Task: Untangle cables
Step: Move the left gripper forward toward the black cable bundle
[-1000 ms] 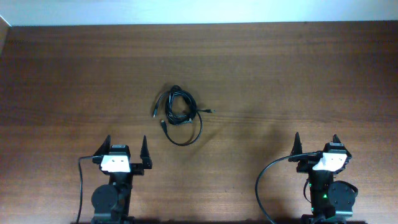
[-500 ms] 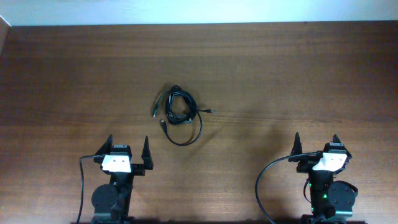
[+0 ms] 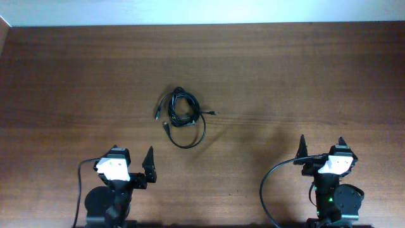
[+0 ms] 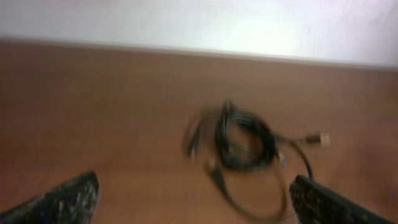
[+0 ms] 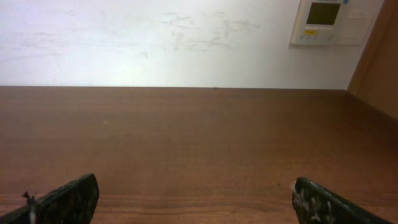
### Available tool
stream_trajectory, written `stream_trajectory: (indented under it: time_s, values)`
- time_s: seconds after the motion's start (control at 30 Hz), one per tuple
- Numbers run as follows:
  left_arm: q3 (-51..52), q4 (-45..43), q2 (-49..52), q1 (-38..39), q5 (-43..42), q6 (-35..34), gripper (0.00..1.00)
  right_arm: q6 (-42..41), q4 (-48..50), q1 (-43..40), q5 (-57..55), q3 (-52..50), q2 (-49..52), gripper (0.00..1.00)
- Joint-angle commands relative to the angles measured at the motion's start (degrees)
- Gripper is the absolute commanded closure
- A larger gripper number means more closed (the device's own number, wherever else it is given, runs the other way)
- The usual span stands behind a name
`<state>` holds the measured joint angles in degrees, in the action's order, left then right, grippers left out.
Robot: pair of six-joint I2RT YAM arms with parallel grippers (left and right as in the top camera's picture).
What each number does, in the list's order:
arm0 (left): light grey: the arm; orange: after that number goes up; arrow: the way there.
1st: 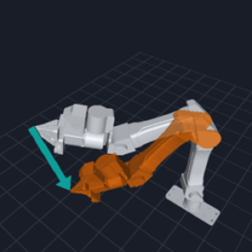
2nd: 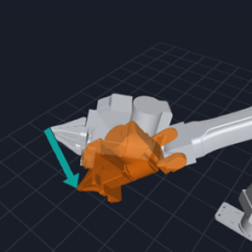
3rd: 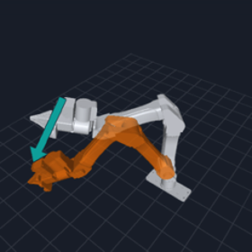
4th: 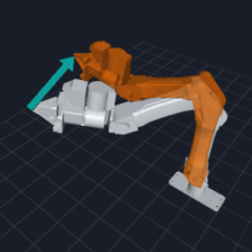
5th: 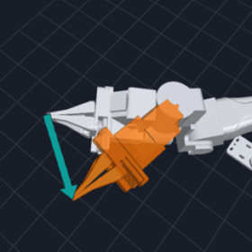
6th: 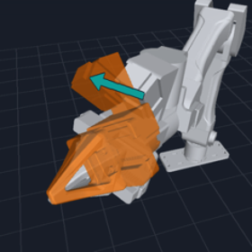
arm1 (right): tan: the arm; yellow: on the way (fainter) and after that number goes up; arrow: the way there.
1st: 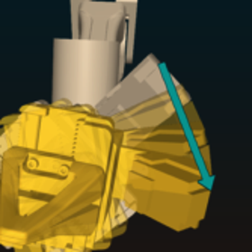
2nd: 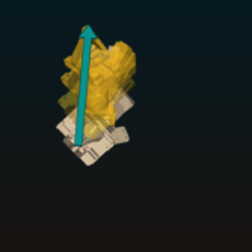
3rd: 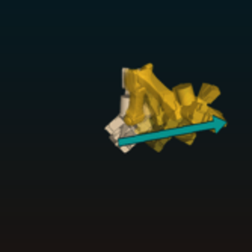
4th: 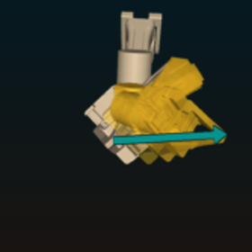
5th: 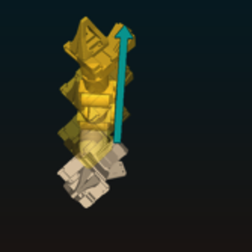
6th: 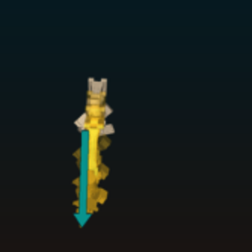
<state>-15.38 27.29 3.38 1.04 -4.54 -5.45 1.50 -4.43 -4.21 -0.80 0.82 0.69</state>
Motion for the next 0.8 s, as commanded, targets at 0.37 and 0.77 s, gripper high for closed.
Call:
stream_trajectory:
  time_s: [0.37,0.77]
  values:
    - [-24.72,25.53,27.19,-0.35,-11.78,-1.38,0.01,-0.22,-0.07,-0.37,0.31,-0.50,-0.28,0.02]
    - [-27.02,25.97,39.58,-0.35,-27.76,-5.29,0.01,-0.22,-0.07,-0.37,0.31,-0.50,-0.28,0.01]
